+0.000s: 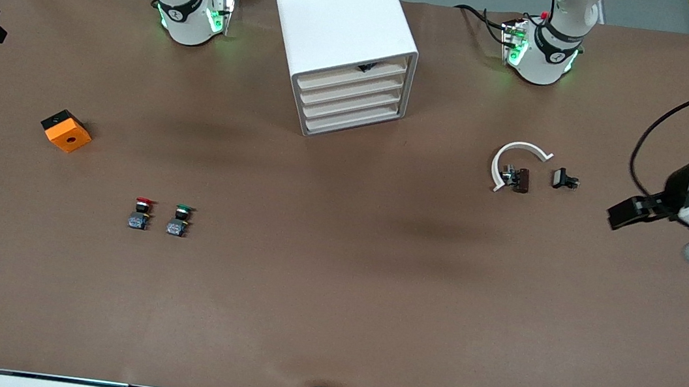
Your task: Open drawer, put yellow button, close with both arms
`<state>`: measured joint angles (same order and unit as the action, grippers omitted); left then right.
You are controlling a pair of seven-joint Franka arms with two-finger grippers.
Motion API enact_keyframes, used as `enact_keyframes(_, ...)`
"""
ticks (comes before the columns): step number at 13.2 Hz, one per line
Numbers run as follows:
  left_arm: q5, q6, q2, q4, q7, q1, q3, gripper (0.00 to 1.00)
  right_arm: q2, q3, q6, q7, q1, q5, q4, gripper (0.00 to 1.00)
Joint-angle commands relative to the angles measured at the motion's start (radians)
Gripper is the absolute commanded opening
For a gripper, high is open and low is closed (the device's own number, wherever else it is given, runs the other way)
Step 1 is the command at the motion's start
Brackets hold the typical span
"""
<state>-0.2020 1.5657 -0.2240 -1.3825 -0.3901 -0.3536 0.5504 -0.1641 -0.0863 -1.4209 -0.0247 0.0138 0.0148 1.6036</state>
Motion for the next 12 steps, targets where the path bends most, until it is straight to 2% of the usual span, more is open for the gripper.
enact_keyframes(1,0.033,-0.029,0.135,-0.091,0.13,0.097,-0.131,1.0,-0.023,0.006,-0.009,-0.003,0.009,-0.015,0.019,1.0)
enact_keyframes(3,0.131,-0.023,0.224,-0.182,0.158,0.224,-0.312,1.0,-0.023,0.005,-0.009,-0.003,0.011,-0.015,0.019,1.0)
enact_keyframes(5,0.177,-0.016,0.294,-0.258,0.175,0.306,-0.424,1.0,-0.023,0.005,-0.009,-0.003,0.011,-0.015,0.019,1.0)
enact_keyframes(7,0.216,0.02,0.339,-0.315,0.178,0.32,-0.448,1.0,-0.023,0.005,-0.012,-0.003,0.011,-0.015,0.019,1.0)
enact_keyframes(12,0.205,0.001,0.345,-0.32,0.232,0.34,-0.428,1.0,-0.023,0.003,-0.009,-0.003,0.011,-0.016,0.019,1.0)
